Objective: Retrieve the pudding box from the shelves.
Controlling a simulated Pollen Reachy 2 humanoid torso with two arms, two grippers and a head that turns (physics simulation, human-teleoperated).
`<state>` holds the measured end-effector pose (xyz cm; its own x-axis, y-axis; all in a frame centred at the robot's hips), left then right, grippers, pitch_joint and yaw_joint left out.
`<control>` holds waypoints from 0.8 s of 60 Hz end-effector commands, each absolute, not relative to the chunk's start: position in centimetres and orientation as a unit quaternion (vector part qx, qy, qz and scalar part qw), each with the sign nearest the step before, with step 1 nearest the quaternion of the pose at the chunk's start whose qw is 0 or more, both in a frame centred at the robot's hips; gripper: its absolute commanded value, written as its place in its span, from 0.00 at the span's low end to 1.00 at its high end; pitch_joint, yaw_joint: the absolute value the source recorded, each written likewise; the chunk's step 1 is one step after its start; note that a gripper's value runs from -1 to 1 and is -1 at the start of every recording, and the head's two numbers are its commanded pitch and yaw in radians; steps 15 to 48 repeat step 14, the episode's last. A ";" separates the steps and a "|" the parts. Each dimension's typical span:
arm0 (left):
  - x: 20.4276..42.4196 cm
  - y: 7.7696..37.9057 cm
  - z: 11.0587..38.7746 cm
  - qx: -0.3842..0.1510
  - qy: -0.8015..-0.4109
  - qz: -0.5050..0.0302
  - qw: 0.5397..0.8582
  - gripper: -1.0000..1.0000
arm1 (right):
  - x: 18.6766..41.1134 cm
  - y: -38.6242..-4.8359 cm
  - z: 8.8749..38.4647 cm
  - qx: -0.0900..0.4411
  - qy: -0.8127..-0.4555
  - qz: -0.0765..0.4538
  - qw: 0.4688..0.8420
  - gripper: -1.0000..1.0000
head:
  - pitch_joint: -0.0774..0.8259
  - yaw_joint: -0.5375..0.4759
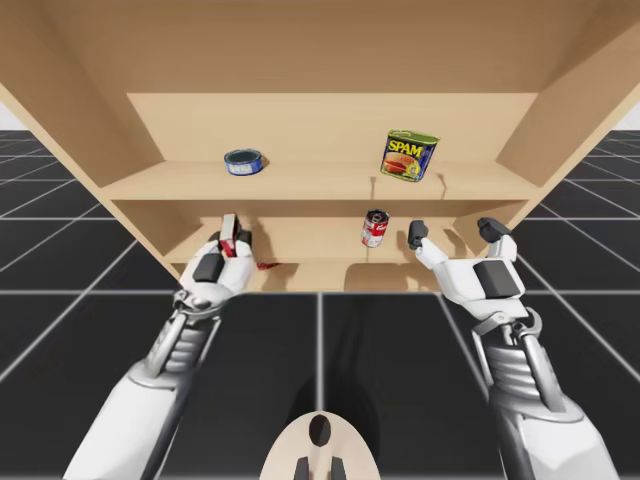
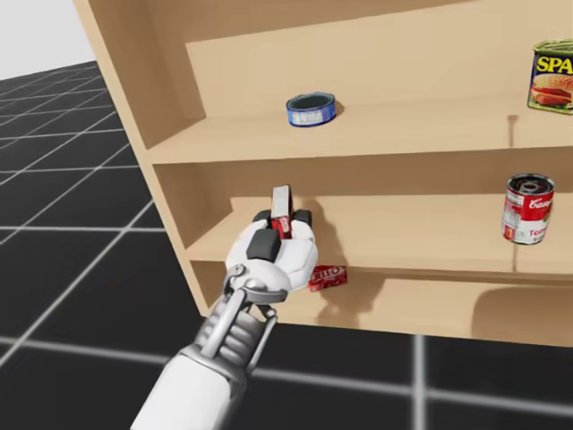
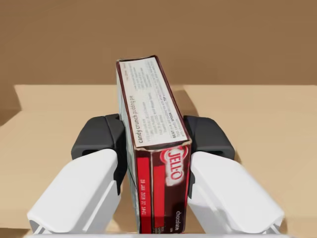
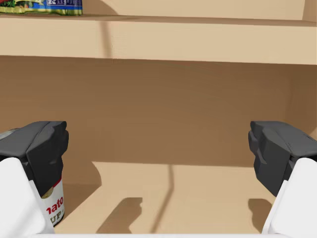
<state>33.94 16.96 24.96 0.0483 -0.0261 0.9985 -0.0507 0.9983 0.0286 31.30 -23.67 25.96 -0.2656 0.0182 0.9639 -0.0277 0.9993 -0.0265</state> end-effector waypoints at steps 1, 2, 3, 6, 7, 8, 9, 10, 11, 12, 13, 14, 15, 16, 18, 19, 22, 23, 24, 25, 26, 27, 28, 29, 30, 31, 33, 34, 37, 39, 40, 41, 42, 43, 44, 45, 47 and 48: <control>30.9 17.5 26.6 0.026 -0.709 -0.005 0.704 1.00 | 31.4 -23.6 25.8 0.003 -0.795 0.020 0.606 0.00 | 0.55 0.84; 30.6 17.6 26.6 0.027 -0.710 -0.007 0.704 1.00 | 31.4 -23.6 25.8 0.003 -0.795 0.020 0.606 0.00 | 0.55 0.84; 30.4 17.7 26.7 0.028 -0.710 -0.007 0.703 1.00 | 31.4 -23.6 25.8 0.003 -0.795 0.020 0.607 0.00 | 0.55 0.84; 29.3 18.0 26.8 0.028 -0.709 -0.008 0.705 1.00 | 31.4 -23.5 25.8 0.004 -0.794 0.021 0.607 0.00 | 0.55 0.84; 28.7 18.3 26.8 0.029 -0.709 -0.010 0.705 1.00 | 31.4 -23.5 25.7 0.003 -0.794 0.021 0.607 0.00 | 0.55 0.84; 28.5 18.3 26.8 0.029 -0.708 -0.010 0.705 1.00 | 31.5 -23.5 25.7 0.003 -0.794 0.021 0.607 0.00 | 0.55 0.84; 28.3 18.4 26.8 0.029 -0.708 -0.010 0.705 1.00 | 31.5 -23.5 25.7 0.003 -0.794 0.021 0.607 0.00 | 0.55 0.84; 28.1 18.5 26.8 0.030 -0.709 -0.012 0.705 1.00 | 31.5 -23.5 25.7 0.003 -0.794 0.021 0.607 0.00 | 0.55 0.84; 27.7 18.6 26.8 0.031 -0.709 -0.015 0.705 1.00 | 31.5 -23.5 25.7 0.003 -0.794 0.021 0.608 0.00 | 0.55 0.84; 27.3 18.8 26.8 0.032 -0.708 -0.018 0.705 1.00 | 31.5 -23.4 25.7 0.003 -0.794 0.021 0.608 0.00 | 0.55 0.84; 27.1 18.8 26.8 0.033 -0.708 -0.020 0.705 1.00 | 31.5 -23.4 25.7 0.002 -0.794 0.021 0.608 0.00 | 0.55 0.84; 26.7 19.0 26.7 0.036 -0.708 -0.024 0.705 1.00 | 31.5 -23.4 25.7 0.002 -0.794 0.021 0.608 0.00 | 0.56 0.84; 26.7 19.0 26.7 0.036 -0.708 -0.024 0.705 1.00 | 31.5 -23.4 25.7 0.002 -0.794 0.021 0.608 0.00 | 0.56 0.84; 26.7 19.0 26.7 0.036 -0.708 -0.024 0.705 1.00 | 31.5 -23.4 25.7 0.002 -0.794 0.021 0.608 0.00 | 0.56 0.84; 26.7 19.0 26.7 0.036 -0.708 -0.024 0.705 1.00 | 31.5 -23.4 25.7 0.002 -0.794 0.021 0.608 0.00 | 0.56 0.84; 26.7 19.0 26.7 0.036 -0.708 -0.024 0.705 1.00 | 31.5 -23.4 25.7 0.002 -0.794 0.021 0.608 0.00 | 0.56 0.84; 26.7 19.0 26.7 0.036 -0.708 -0.024 0.705 1.00 | 31.5 -23.4 25.7 0.002 -0.794 0.021 0.608 0.00 | 0.56 0.84; 26.7 19.0 26.7 0.036 -0.708 -0.024 0.705 1.00 | 31.5 -23.4 25.7 0.002 -0.794 0.021 0.608 0.00 | 0.56 0.84; 26.7 19.0 26.7 0.036 -0.708 -0.024 0.705 1.00 | 31.5 -23.4 25.7 0.002 -0.794 0.021 0.608 0.00 | 0.56 0.84; 26.7 19.0 26.7 0.036 -0.708 -0.024 0.705 1.00 | 31.5 -23.4 25.7 0.002 -0.794 0.021 0.608 0.00 | 0.56 0.84; 26.7 19.0 26.7 0.036 -0.708 -0.024 0.705 1.00 | 31.5 -23.4 25.7 0.002 -0.794 0.021 0.608 0.00 | 0.56 0.84; 26.7 19.0 26.7 0.036 -0.708 -0.024 0.705 1.00 | 31.5 -23.4 25.7 0.002 -0.794 0.021 0.608 0.00 | 0.56 0.84; 26.7 19.0 26.7 0.036 -0.708 -0.024 0.705 1.00 | 31.5 -23.4 25.7 0.002 -0.794 0.021 0.608 0.00 | 0.56 0.84; 26.7 19.0 26.7 0.036 -0.708 -0.024 0.705 1.00 | 31.5 -23.4 25.7 0.002 -0.794 0.021 0.608 0.00 | 0.56 0.84; 26.7 19.0 26.7 0.036 -0.708 -0.024 0.705 1.00 | 31.5 -23.4 25.7 0.002 -0.794 0.021 0.608 0.00 | 0.56 0.84; 26.7 19.0 26.7 0.036 -0.708 -0.024 0.705 1.00 | 31.5 -23.4 25.7 0.002 -0.794 0.021 0.608 0.00 | 0.56 0.84; 26.7 19.0 26.7 0.036 -0.708 -0.024 0.705 1.00 | 31.5 -23.4 25.7 0.002 -0.794 0.021 0.608 0.00 | 0.56 0.84; 26.7 19.0 26.7 0.036 -0.708 -0.024 0.705 1.00 | 31.5 -23.4 25.7 0.002 -0.794 0.021 0.608 0.00 | 0.56 0.84; 26.7 19.0 26.7 0.036 -0.708 -0.024 0.705 1.00 | 31.5 -23.4 25.7 0.002 -0.794 0.021 0.608 0.00 | 0.56 0.84; 26.7 19.0 26.7 0.036 -0.708 -0.024 0.705 1.00 | 31.5 -23.4 25.7 0.002 -0.794 0.021 0.608 0.00 | 0.56 0.84; 26.7 19.0 26.7 0.036 -0.708 -0.024 0.705 1.00 | 31.5 -23.4 25.7 0.002 -0.794 0.021 0.608 0.00 | 0.56 0.84; 26.7 19.0 26.7 0.036 -0.708 -0.024 0.705 1.00 | 31.5 -23.4 25.7 0.002 -0.794 0.021 0.608 0.00 | 0.56 0.84; 26.7 19.0 26.7 0.036 -0.708 -0.024 0.705 1.00 | 31.5 -23.4 25.7 0.002 -0.794 0.021 0.608 0.00 | 0.56 0.84; 26.7 19.0 26.7 0.036 -0.708 -0.024 0.705 1.00 | 31.5 -23.4 25.7 0.002 -0.794 0.021 0.608 0.00 | 0.56 0.84; 26.7 19.0 26.7 0.036 -0.708 -0.024 0.705 1.00 | 31.5 -23.4 25.7 0.002 -0.794 0.021 0.608 0.00 | 0.56 0.84; 26.7 19.0 26.7 0.036 -0.708 -0.024 0.705 1.00 | 31.5 -23.4 25.7 0.002 -0.794 0.021 0.608 0.00 | 0.56 0.84; 26.7 19.0 26.7 0.036 -0.708 -0.024 0.705 1.00 | 31.5 -23.4 25.7 0.002 -0.794 0.021 0.608 0.00 | 0.56 0.84; 26.7 19.0 26.7 0.036 -0.708 -0.024 0.705 1.00 | 31.5 -23.4 25.7 0.002 -0.794 0.021 0.608 0.00 | 0.56 0.84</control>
